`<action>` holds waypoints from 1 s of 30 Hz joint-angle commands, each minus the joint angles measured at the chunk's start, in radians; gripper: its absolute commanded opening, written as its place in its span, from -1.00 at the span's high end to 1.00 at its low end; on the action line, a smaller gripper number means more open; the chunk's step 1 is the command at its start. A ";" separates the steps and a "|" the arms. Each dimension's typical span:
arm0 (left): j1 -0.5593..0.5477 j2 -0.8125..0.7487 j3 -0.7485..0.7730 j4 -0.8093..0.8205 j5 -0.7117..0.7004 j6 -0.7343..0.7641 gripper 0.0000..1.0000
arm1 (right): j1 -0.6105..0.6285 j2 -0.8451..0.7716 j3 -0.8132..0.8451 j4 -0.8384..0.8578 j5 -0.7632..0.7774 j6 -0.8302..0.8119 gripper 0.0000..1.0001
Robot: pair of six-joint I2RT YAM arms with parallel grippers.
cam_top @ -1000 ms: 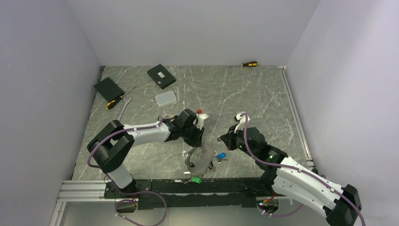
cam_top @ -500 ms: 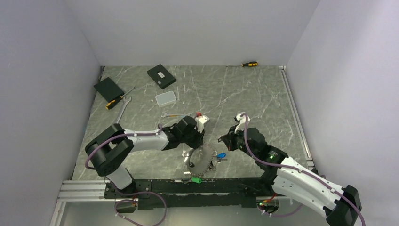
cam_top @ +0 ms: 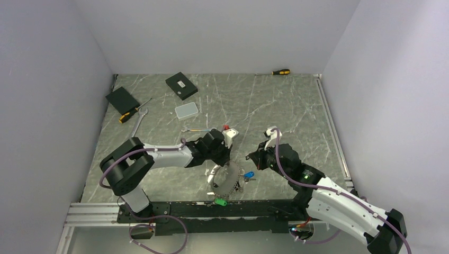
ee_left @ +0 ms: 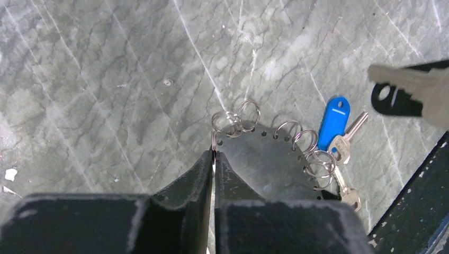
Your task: Put the keys on the keyring
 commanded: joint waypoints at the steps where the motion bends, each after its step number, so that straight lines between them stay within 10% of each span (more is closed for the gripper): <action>1: -0.005 0.018 0.062 -0.022 0.029 -0.005 0.84 | 0.002 -0.012 -0.003 0.028 0.013 0.008 1.00; 19: -0.006 0.305 0.717 -0.956 0.066 0.188 1.00 | 0.002 -0.042 0.000 0.006 0.024 0.002 1.00; 30: -0.024 0.106 0.451 -0.654 -0.031 -0.105 0.63 | 0.002 -0.042 0.003 0.010 0.019 -0.003 1.00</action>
